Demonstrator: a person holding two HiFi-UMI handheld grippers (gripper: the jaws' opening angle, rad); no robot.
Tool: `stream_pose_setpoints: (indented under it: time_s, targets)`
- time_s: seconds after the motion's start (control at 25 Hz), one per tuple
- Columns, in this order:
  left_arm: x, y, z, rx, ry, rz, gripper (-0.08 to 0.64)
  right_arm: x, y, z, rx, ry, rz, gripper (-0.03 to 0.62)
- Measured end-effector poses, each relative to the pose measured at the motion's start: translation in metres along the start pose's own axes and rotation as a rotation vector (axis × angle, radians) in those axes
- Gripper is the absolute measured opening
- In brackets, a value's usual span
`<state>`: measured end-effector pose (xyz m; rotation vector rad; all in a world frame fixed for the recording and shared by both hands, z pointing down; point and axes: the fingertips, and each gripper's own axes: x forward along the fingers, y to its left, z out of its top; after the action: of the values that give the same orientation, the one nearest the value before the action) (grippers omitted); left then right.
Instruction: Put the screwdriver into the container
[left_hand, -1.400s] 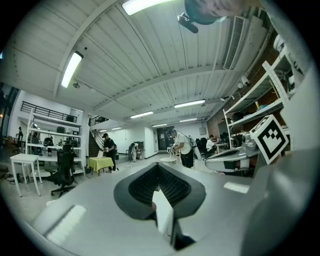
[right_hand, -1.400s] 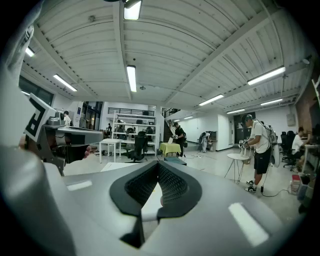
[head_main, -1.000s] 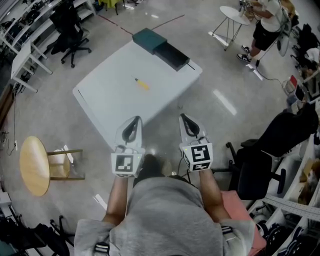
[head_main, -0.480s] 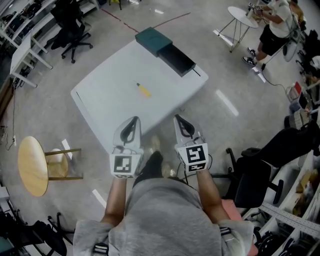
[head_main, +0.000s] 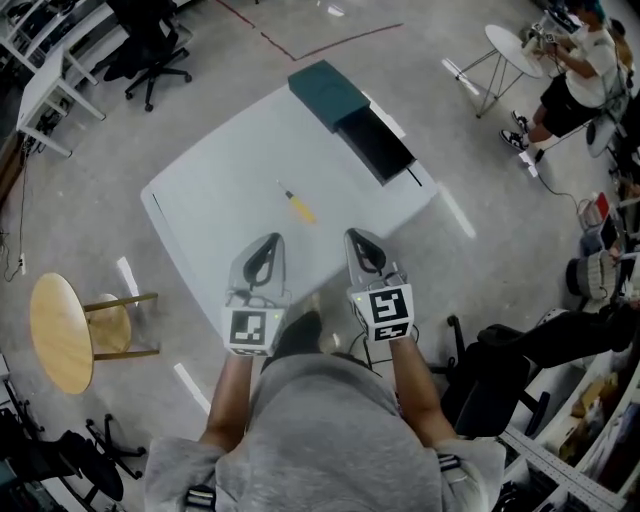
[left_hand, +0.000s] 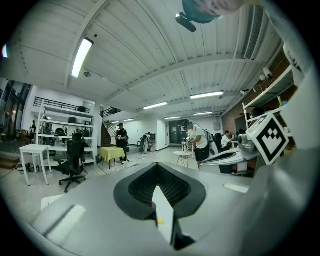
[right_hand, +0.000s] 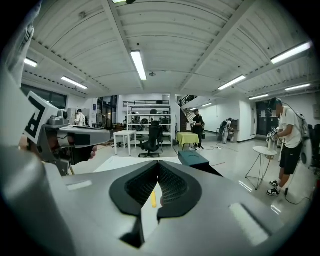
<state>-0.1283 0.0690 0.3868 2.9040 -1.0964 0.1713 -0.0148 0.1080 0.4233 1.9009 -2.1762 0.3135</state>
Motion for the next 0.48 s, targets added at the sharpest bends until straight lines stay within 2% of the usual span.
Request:
stream_pose_setpoints:
  time_s: [0.48]
  targets:
    - [0.044, 0.073, -0.041, -0.081, 0.094, 0.068, 0.012, 0.108, 0.014, -0.012, -0.003, 0.133, 0.123, 0.003]
